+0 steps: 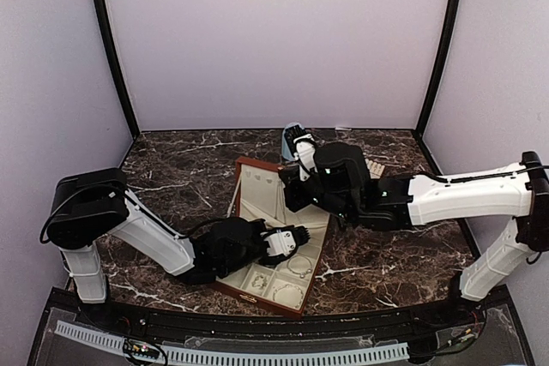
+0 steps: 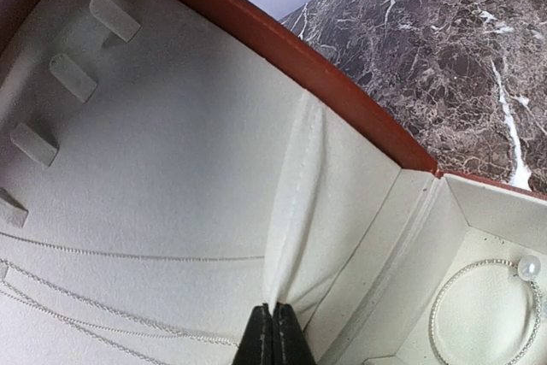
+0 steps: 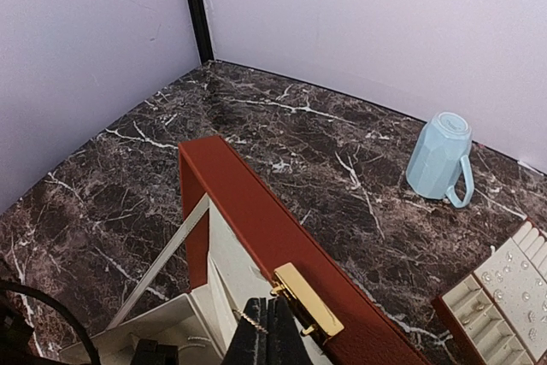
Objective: Organize the mixed jewelry
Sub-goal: Hang the necklace on the earring holder.
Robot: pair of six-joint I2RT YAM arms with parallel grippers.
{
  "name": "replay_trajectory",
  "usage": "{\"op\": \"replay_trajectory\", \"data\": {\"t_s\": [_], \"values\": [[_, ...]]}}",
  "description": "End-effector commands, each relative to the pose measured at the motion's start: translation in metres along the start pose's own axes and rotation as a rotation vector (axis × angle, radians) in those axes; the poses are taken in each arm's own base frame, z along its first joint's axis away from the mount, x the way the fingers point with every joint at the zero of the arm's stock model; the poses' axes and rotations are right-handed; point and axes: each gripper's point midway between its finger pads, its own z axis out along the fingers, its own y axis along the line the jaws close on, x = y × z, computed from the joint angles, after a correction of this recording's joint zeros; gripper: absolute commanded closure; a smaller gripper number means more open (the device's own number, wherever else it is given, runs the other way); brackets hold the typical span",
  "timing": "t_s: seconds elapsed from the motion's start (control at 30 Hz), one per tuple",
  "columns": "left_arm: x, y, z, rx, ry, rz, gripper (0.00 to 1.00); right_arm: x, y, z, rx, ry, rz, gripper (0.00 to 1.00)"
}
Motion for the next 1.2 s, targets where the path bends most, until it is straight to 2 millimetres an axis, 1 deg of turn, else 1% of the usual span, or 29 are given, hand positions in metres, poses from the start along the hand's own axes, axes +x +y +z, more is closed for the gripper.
{"op": "replay_trajectory", "data": {"t_s": [0.0,0.07,0.23,0.4,0.5,0.6,0.77,0.87,1.03,1.17], "values": [[0.0,-0.003,-0.005,-0.004,-0.003,-0.005,1.0,0.0,-0.002,0.005,0.009,0.066,0.027,1.0],[-0.001,-0.003,-0.005,-0.005,-0.007,-0.003,1.0,0.0,0.001,0.005,-0.007,0.083,0.029,1.0],[-0.002,-0.002,-0.005,-0.009,-0.013,-0.005,1.0,0.012,0.013,0.003,-0.074,0.175,0.002,1.0],[-0.002,-0.002,-0.005,-0.011,-0.014,-0.002,1.0,0.016,0.016,-0.001,-0.095,0.245,0.001,1.0],[-0.002,-0.002,-0.005,-0.011,-0.015,0.001,1.0,0.02,0.015,-0.001,-0.094,0.304,-0.007,1.0],[-0.002,-0.003,-0.006,-0.011,-0.015,0.005,1.0,0.024,0.011,-0.001,-0.071,0.353,-0.006,1.0],[-0.002,-0.003,-0.007,-0.012,-0.015,0.011,1.0,0.018,0.007,-0.002,-0.046,0.399,0.023,1.0],[-0.002,-0.003,-0.007,-0.014,-0.018,0.011,1.0,0.014,0.002,-0.001,-0.011,0.431,0.037,1.0],[-0.003,-0.003,-0.008,-0.014,-0.022,0.013,1.0,0.016,-0.003,0.002,-0.004,0.481,0.068,1.0],[-0.003,-0.003,-0.008,-0.015,-0.025,0.016,1.0,0.02,0.0,0.0,-0.02,0.519,0.083,1.0]]}}
